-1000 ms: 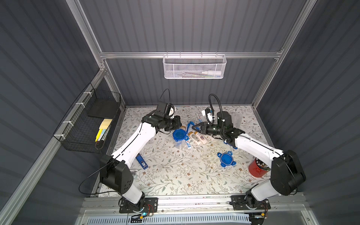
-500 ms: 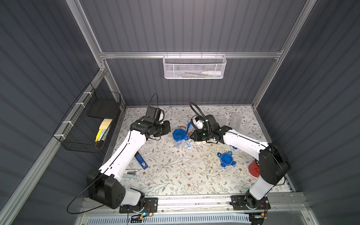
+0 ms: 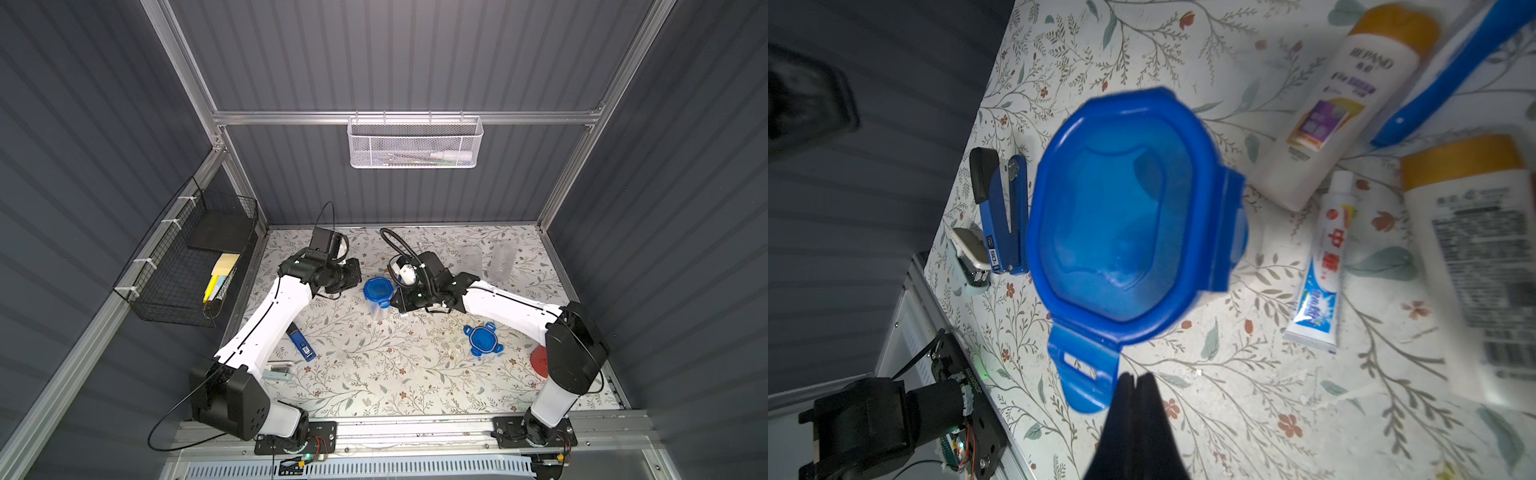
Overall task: Take out toiletry kits
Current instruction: Adjust the container at the center of the board, then unfasten the latch on the container.
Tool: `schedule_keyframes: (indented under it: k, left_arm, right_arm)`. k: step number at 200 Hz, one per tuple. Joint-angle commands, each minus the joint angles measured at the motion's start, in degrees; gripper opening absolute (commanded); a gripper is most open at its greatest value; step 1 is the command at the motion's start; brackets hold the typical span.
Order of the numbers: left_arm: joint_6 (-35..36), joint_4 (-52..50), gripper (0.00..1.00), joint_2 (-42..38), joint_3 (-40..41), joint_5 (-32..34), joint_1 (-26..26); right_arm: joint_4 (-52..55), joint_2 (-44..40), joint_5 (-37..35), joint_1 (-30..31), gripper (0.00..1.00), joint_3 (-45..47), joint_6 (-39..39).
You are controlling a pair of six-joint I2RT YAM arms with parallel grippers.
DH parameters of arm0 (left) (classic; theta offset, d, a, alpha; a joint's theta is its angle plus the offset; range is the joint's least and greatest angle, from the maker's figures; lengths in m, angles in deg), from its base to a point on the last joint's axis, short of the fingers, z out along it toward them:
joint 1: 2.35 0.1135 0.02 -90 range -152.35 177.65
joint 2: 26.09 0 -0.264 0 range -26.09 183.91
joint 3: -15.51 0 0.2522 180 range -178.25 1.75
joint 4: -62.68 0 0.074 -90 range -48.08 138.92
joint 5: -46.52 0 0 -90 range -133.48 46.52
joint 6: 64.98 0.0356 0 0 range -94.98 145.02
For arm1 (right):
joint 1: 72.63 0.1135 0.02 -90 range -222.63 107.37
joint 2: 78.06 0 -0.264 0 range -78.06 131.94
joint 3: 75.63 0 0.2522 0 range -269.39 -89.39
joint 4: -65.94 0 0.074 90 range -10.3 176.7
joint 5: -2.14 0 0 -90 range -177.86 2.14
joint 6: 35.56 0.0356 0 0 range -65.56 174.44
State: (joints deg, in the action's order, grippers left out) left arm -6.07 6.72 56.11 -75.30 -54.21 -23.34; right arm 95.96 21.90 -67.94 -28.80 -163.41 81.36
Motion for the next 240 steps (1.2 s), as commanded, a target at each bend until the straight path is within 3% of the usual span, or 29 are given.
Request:
schedule_keyframes:
  k: [1, 59, 119, 148, 169, 203, 240]
  left_arm:
    - [0.10, 0.40, 0.00, 1.13, -0.33, -1.51, 0.34]
    - [0.84, 0.80, 0.00, 2.76, 0.05, -4.39, 0.34]
    - [1.66, 2.10, 0.00, 6.40, 0.28, -6.57, -2.24]
    - [0.86, 3.91, 0.00, 7.27, 2.15, -7.09, -3.39]
    - [0.16, 5.31, 0.00, 7.55, 3.67, -7.74, -3.62]
    - [-0.47, 6.47, 0.00, 6.85, 6.13, -7.74, -3.62]
    - [-0.86, 7.55, 0.00, 6.73, 8.25, -7.47, -3.65]
  right_arm:
    - [-1.31, 1.26, 2.11, 1.24, 0.00, -1.79, 1.08]
    - [-3.52, -0.70, 3.62, 2.08, 0.00, -1.05, 1.79]
    - [-8.25, -7.76, 6.98, -6.89, 0.00, 6.35, 6.32]
    - [-12.37, -5.95, 12.46, -9.79, 0.22, 7.39, 9.19]
    - [-18.27, -2.95, 17.84, -10.70, 0.29, 8.34, 12.77]
    - [-31.19, 2.10, 24.72, -11.01, 0.51, 10.74, 20.68]
    - [-40.59, 5.27, 27.10, -11.05, 0.54, 13.40, 26.34]
